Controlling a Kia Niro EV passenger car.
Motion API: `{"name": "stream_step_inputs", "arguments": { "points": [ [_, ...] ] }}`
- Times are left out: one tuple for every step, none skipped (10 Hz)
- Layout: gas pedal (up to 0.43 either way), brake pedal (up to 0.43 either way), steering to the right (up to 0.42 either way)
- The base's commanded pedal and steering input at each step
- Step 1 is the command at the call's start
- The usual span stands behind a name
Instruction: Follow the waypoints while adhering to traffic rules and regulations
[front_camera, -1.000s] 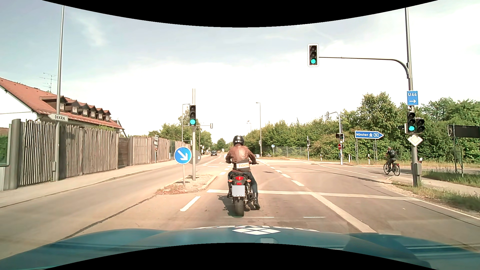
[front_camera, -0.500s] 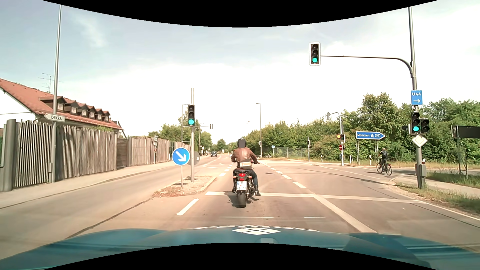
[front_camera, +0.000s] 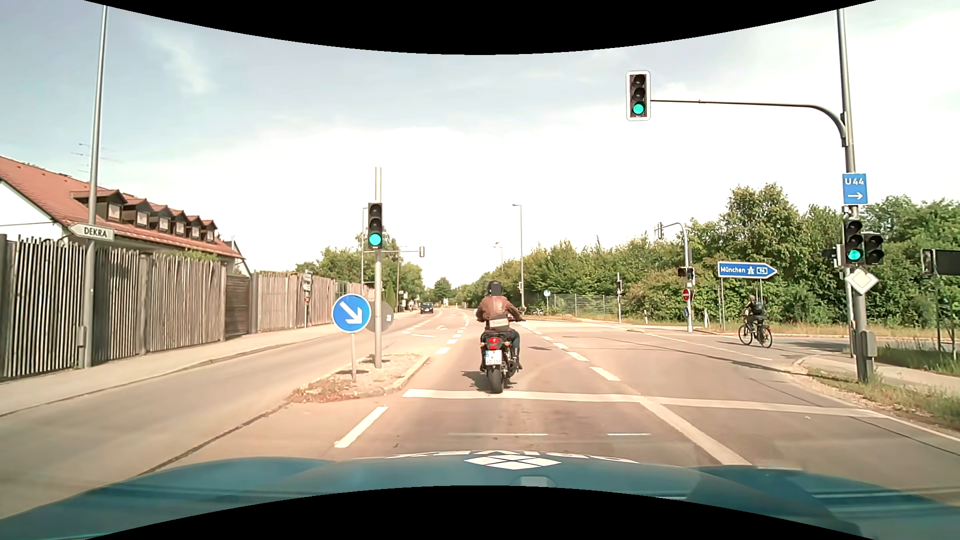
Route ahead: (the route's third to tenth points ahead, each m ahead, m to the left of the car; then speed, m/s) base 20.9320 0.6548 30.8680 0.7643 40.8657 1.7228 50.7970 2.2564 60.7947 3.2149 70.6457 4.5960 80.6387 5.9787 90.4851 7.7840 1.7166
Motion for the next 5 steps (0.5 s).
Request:
{"name": "stream_step_inputs", "arguments": {
  "points": [
    [0.378, 0.000, 0.003],
    [0.390, 0.000, 0.004],
    [0.398, 0.000, 0.004],
    [0.409, 0.000, 0.004],
    [0.441, 0.000, 0.004]
  ]
}}
